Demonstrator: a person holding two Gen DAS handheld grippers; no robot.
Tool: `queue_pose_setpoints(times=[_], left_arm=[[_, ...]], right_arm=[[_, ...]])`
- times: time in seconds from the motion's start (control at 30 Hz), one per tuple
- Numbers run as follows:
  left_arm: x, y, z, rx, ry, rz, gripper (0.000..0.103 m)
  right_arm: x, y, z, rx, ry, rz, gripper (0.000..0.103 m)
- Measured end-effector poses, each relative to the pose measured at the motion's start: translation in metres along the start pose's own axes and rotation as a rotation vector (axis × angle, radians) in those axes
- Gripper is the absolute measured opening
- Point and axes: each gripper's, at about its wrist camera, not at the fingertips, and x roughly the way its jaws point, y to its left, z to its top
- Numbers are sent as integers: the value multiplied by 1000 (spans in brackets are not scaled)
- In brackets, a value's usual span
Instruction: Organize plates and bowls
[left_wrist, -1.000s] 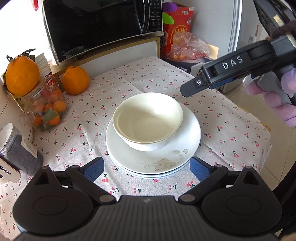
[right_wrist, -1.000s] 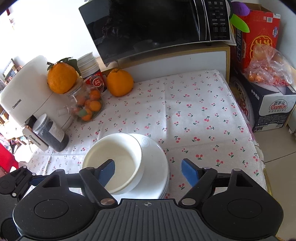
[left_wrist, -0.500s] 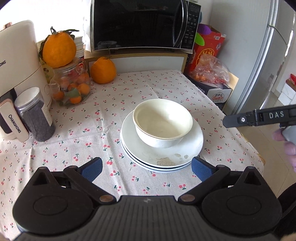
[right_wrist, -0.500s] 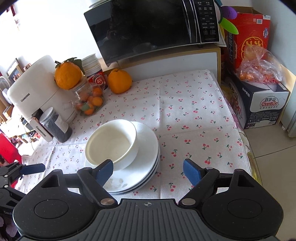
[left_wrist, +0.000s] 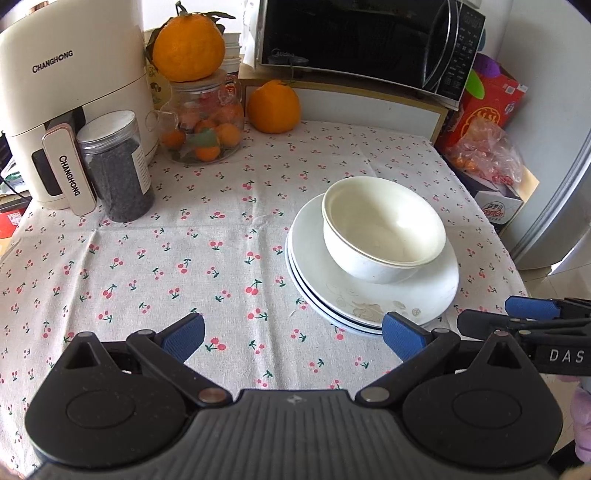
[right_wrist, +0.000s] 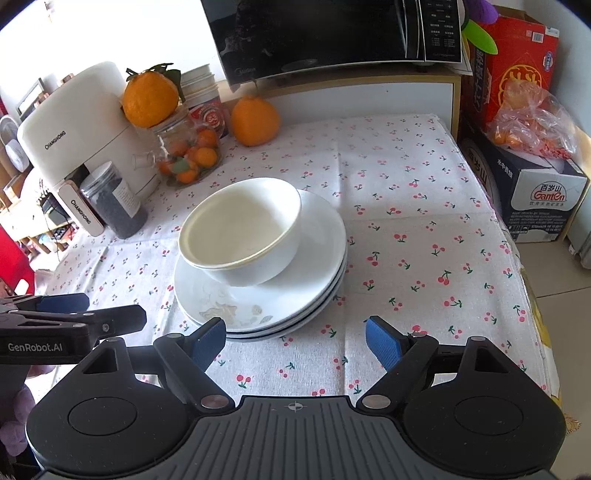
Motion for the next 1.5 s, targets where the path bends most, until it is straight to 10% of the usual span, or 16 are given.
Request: queue_pose_setpoints(times=[0.53, 1.5], left_arm=[[7, -7, -9, -5, -23, 161, 103], [13, -11, -13, 9, 16, 177, 103]], right_arm=[[24, 36, -20, -79, 22, -121, 85], [21, 20, -13, 27, 0, -177, 85]])
